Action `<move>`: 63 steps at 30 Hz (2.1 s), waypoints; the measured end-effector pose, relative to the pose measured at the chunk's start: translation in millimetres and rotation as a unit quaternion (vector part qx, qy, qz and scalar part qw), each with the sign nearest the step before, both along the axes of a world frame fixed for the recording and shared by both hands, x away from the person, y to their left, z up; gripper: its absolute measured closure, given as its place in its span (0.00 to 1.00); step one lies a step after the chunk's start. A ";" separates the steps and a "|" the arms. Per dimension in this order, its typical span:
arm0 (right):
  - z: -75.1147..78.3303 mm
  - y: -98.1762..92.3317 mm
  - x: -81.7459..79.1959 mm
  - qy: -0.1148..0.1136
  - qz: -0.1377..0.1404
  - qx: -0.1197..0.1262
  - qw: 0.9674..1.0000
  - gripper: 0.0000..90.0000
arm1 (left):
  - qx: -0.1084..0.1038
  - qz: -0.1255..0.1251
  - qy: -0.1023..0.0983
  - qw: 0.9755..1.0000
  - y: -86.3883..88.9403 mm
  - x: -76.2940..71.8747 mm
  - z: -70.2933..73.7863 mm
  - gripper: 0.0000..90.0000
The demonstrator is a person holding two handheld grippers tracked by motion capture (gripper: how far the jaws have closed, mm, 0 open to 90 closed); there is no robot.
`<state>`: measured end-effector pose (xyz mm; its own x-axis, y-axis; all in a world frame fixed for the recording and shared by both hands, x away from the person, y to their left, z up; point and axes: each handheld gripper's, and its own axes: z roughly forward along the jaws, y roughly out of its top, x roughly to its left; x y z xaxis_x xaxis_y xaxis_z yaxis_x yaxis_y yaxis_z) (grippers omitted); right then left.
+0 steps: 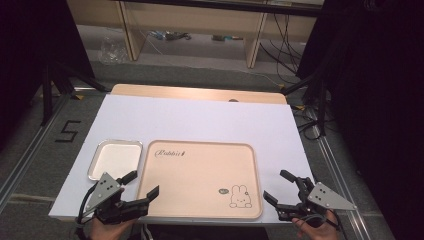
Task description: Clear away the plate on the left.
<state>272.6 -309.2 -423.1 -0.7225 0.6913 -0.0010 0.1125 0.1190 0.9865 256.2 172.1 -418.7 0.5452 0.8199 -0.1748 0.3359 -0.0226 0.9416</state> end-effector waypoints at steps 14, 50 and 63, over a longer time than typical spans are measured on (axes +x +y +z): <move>0.0 0.3 -0.2 0.002 0.003 0.000 1.000 0.17 | -0.004 0.038 0.013 0.999 15.3 17.0 2.1 0.17; -1.0 2.0 0.7 0.012 0.019 0.000 1.000 0.17 | 0.003 0.159 0.077 0.984 69.9 53.9 3.5 0.05; -1.3 1.7 1.4 0.016 0.019 0.000 1.000 0.17 | 0.044 0.214 0.150 0.964 108.4 97.3 -9.1 0.17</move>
